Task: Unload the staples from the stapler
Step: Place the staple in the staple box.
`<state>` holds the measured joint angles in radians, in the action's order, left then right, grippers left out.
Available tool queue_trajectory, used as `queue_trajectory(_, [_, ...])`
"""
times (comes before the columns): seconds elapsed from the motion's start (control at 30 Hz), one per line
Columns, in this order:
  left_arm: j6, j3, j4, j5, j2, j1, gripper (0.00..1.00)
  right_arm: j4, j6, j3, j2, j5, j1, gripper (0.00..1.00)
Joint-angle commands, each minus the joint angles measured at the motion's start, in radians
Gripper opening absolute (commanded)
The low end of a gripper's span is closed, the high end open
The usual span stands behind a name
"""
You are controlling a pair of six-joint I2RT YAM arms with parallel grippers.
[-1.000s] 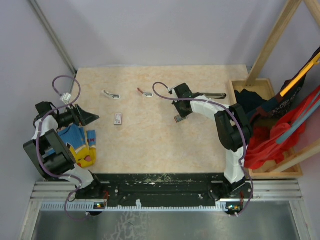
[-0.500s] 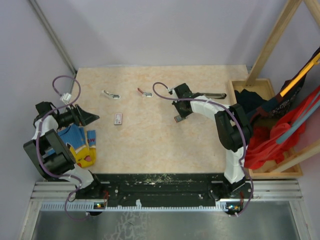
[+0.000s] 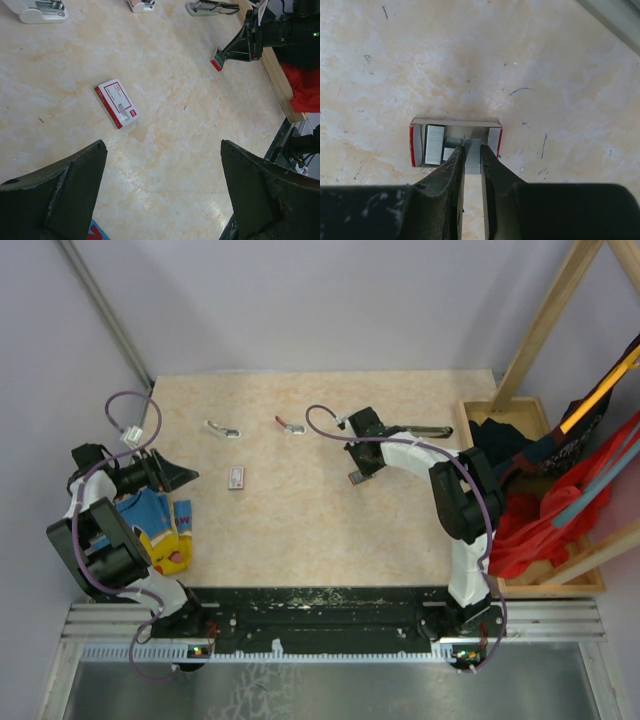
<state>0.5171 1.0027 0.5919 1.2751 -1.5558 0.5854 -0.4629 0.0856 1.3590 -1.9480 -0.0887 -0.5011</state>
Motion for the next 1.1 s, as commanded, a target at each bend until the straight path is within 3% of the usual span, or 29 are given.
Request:
queue_trajectory(0.0, [0.018, 0.019, 0.012, 0.023, -0.003, 0.010, 1.00, 0.019, -0.010, -0.002, 0.018, -0.008, 0.006, 0.13])
queue_trajectory(1.07, [0.018, 0.017, 0.012, 0.024, -0.004, 0.010, 1.00, 0.038, -0.013, 0.034, 0.002, -0.011, 0.006, 0.13])
